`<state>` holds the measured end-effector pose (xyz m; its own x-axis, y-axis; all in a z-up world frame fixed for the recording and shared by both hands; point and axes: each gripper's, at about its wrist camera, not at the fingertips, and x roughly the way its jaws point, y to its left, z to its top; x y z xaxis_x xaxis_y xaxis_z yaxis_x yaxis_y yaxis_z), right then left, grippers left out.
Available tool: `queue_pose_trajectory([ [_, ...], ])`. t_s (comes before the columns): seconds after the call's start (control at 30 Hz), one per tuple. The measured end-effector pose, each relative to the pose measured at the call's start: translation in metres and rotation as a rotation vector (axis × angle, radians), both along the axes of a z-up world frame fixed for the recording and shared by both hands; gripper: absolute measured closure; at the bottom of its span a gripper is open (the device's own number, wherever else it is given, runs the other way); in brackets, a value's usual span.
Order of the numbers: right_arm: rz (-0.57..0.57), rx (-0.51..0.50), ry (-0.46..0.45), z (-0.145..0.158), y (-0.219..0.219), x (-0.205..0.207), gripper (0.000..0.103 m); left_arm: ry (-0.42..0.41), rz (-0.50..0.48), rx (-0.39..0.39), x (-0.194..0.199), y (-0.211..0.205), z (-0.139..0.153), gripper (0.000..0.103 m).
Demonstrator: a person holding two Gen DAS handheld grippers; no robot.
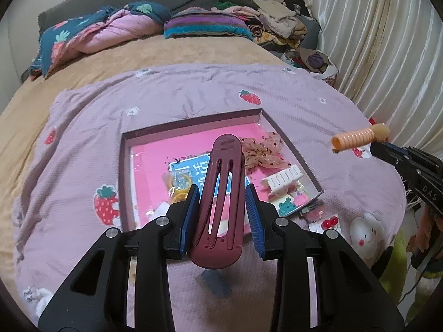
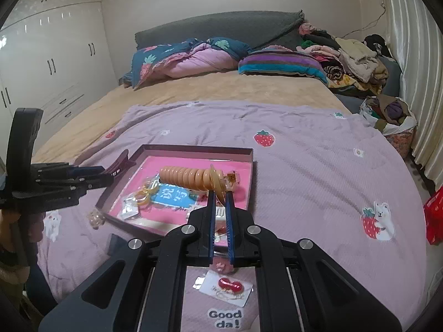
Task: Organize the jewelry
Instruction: 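Carry the maroon clip and peach coil into the box and release both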
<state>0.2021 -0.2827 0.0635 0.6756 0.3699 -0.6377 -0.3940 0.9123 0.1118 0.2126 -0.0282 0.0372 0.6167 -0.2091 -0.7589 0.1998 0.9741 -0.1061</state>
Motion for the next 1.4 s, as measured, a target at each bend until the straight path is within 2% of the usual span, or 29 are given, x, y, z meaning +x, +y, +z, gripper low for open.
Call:
queue_pose_trajectory([
  [0.33,-0.002,-0.022,0.028,-0.017,0.007,0.036,0.097,0.049,-0.016,-0.009,0.024,-0.014,-0.024,0.077],
  [0.7,0.018,-0.074,0.084,-0.050,0.025,0.075,0.097,0.107,-0.022,-0.013,0.041,-0.021,-0.053,0.077],
  [1.4,0.054,-0.138,0.157,-0.092,0.046,0.100,0.096,0.175,-0.018,-0.013,0.054,-0.015,-0.091,0.077],
])
